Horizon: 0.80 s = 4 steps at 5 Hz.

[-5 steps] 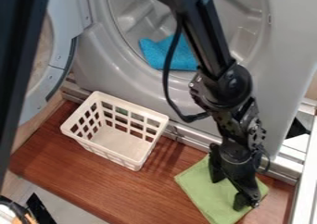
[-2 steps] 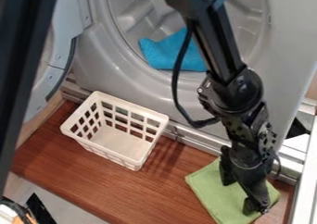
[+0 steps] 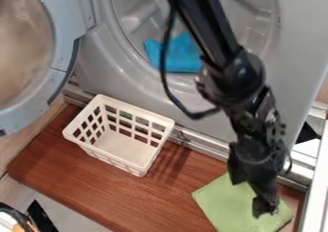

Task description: Move the green cloth to the right side of the table

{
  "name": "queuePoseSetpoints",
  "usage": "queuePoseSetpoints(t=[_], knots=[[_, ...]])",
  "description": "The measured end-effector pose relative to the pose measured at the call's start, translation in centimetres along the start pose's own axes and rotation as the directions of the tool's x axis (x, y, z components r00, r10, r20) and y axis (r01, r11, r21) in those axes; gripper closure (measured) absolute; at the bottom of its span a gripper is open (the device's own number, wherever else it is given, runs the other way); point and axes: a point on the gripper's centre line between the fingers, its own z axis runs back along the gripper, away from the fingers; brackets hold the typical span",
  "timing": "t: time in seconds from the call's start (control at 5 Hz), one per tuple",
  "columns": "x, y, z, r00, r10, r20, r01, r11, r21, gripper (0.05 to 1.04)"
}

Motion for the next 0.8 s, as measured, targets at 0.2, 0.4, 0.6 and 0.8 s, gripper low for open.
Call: queuePoseSetpoints(t=[0.2, 0.4, 0.6, 0.8], knots=[[0.1, 0.0, 2.2, 1.0, -0.018, 0.013, 0.018, 1.0, 0.001, 0.085], [0.8, 0.3, 4.8, 0.998, -0.034, 0.044, 0.033, 0.999, 0.025, 0.085], [1.4, 0.2, 6.9, 0.996, -0.039, 0.085, 0.037, 0.999, 0.026, 0.085], [1.3, 0.3, 7.0, 0.996, -0.036, 0.087, 0.034, 0.999, 0.028, 0.085]])
